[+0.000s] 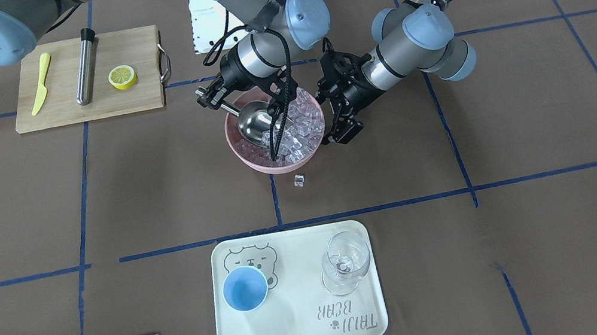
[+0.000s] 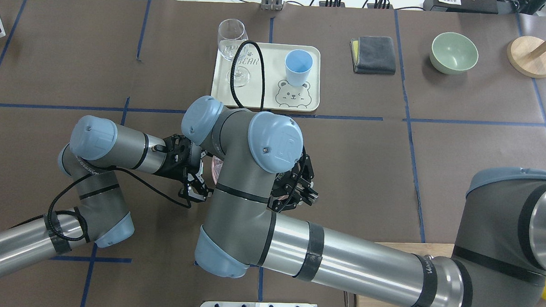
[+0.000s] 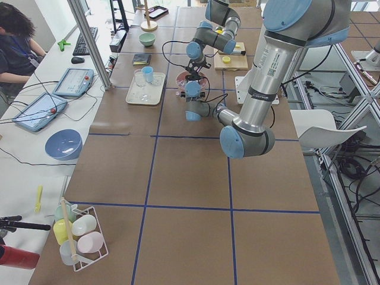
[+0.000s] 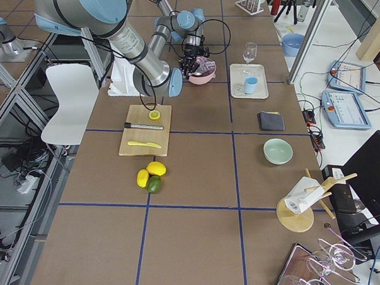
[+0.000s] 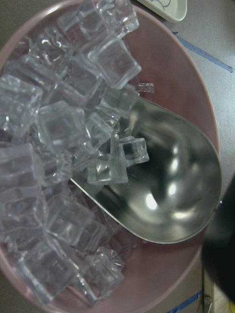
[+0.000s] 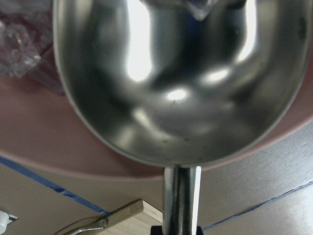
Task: Put ice in cup with scoop
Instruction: 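Scoop ice cubes and lift the scoop out of the bowl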
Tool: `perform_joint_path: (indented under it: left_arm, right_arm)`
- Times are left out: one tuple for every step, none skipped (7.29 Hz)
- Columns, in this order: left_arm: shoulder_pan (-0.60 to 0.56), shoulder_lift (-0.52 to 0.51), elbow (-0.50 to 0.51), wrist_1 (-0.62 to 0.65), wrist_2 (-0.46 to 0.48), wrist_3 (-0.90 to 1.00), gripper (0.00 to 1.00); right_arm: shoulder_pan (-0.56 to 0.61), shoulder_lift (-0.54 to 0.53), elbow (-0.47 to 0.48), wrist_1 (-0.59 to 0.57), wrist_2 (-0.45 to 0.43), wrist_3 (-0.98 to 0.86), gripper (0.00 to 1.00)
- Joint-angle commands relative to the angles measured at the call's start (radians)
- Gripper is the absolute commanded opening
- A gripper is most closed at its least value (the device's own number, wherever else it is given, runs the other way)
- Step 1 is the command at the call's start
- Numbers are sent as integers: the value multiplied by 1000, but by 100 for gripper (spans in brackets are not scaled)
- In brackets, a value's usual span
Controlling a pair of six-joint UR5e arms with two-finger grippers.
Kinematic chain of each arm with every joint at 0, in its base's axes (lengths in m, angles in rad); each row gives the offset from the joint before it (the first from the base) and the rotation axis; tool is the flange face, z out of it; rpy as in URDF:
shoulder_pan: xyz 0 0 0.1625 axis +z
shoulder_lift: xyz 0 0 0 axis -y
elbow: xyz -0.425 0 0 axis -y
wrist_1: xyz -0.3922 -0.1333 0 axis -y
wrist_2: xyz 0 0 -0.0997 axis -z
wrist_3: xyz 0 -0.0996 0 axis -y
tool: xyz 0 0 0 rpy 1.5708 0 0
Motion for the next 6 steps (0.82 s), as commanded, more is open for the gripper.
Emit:
perform_joint_path:
  left_arm:
    - [1,0,2,0,0,0,100]
    - [1,0,0,0,0,0,100]
    - [1,0,2,0,0,0,100]
    - [1,0,0,0,0,1,100]
    - [1,0,0,0,0,0,100]
    - [1,0,0,0,0,1,100]
  right_arm:
    - [-2,-128,163,43,-14,0,0]
    - [-2,-156,195,75,-14,0,0]
    - [-2,-160,201,97,-13,2,0]
    - [0,-167,225,107,-13,2,0]
    - [-2,-211,289,124,-11,2,0]
    - [-2,-289,361,208,-11,6,0]
